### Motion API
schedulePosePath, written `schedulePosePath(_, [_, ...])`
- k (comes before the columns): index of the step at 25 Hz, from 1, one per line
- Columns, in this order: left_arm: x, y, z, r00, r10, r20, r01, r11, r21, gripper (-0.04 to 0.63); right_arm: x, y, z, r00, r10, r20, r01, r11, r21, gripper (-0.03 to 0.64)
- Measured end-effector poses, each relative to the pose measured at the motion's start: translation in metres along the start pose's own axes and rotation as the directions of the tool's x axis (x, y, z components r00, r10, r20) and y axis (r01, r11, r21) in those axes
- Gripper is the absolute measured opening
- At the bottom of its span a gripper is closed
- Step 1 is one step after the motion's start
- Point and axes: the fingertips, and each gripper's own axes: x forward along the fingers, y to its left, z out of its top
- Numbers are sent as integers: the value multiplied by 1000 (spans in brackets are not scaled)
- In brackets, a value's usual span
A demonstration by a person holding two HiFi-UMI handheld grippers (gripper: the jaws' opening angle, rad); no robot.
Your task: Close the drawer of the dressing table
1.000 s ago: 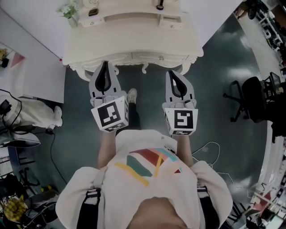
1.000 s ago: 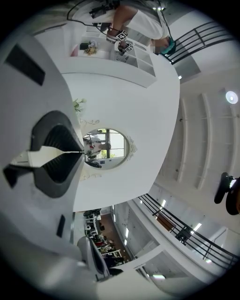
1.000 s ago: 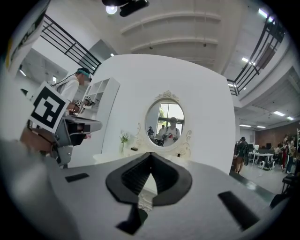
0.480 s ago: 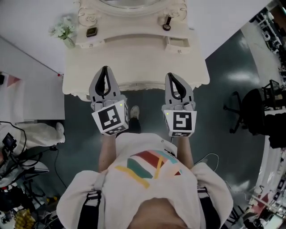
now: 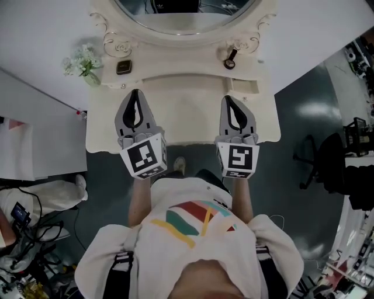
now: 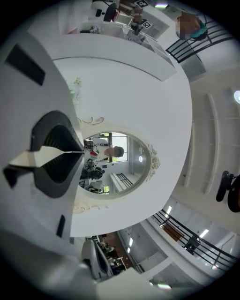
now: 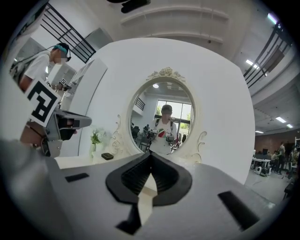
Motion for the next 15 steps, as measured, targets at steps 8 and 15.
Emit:
schedulePosePath(8, [11, -17, -16, 999, 34, -16, -34, 999, 18, 8, 23, -17, -2, 999, 26, 35, -28, 998, 51, 0])
schedulePosePath(15, [23, -37, -14, 999, 43, -17, -43, 999, 12, 8, 31, -31, -3, 998, 48, 39, -50, 997, 60, 0])
